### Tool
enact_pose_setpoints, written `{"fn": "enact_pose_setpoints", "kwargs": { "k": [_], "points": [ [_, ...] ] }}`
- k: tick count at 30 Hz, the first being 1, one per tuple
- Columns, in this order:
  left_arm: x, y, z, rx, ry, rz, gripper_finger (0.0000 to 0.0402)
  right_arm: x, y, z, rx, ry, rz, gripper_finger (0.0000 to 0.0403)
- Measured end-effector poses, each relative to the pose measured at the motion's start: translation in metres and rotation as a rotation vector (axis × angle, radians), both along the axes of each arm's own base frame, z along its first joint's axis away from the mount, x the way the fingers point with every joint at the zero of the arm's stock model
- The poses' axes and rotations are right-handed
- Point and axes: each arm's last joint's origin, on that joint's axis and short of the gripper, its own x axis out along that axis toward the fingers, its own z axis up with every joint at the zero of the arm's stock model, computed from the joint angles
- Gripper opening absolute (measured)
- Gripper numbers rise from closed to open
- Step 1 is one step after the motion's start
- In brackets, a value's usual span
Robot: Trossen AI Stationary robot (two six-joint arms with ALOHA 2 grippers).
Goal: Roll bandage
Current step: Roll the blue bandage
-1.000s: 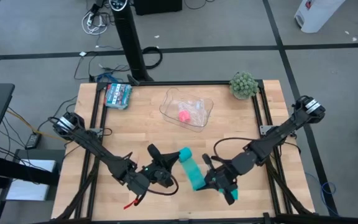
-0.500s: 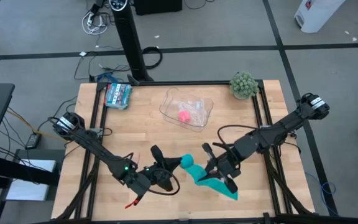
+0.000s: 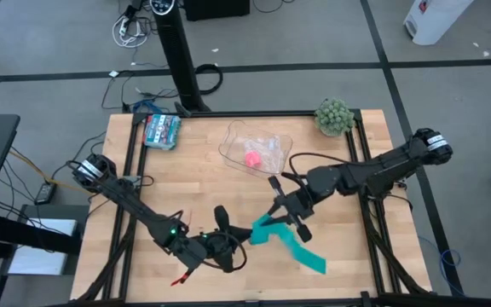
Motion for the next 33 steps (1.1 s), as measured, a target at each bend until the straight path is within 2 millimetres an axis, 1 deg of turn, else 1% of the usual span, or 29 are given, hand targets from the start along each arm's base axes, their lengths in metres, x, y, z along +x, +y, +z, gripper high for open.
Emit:
{"fn": "enact_pose_setpoints", "kwargs": {
  "k": [5, 10, 15, 19, 21, 23, 25, 27, 30, 33],
  "points": [
    [0.0, -0.004, 0.0, -0.055, 0.007, -0.11, 0.0023, 0.004, -0.018, -0.009, 0.028, 0.112, -0.057, 0.0106],
    [-0.001, -0.006, 0.0, -0.084, 0.007, -0.132, 0.0023, 0.005, -0.034, -0.016, 0.099, 0.232, -0.072, 0.0174],
    [-0.001, -0.007, -0.001, -0.129, 0.004, -0.147, 0.0023, 0.003, -0.059, -0.03, 0.122, 0.4, -0.175, 0.0235],
    [-0.001, -0.008, 0.001, -0.191, -0.007, -0.171, 0.0023, 0.0, -0.084, -0.038, 0.136, 0.504, -0.314, 0.0264],
    [-0.001, -0.008, 0.001, -0.23, -0.011, -0.179, 0.0023, -0.001, -0.094, -0.041, 0.146, 0.539, -0.367, 0.0269],
    [-0.001, -0.008, 0.002, -0.27, -0.014, -0.184, 0.0023, -0.002, -0.098, -0.042, 0.157, 0.552, -0.365, 0.0268],
    [-0.002, -0.007, 0.005, -0.308, -0.025, -0.186, 0.0023, -0.002, -0.094, -0.041, 0.167, 0.55, -0.321, 0.0263],
    [-0.005, -0.006, 0.013, -0.341, -0.046, -0.199, 0.0023, -0.002, -0.084, -0.04, 0.152, 0.539, -0.274, 0.0255],
    [-0.012, -0.002, 0.03, -0.409, -0.088, -0.214, 0.0023, -0.005, -0.063, -0.038, 0.086, 0.512, -0.234, 0.0242],
    [-0.021, 0.004, 0.045, -0.462, -0.104, -0.212, 0.0023, -0.011, -0.038, -0.03, 0.048, 0.453, -0.188, 0.0231]
  ]
}}
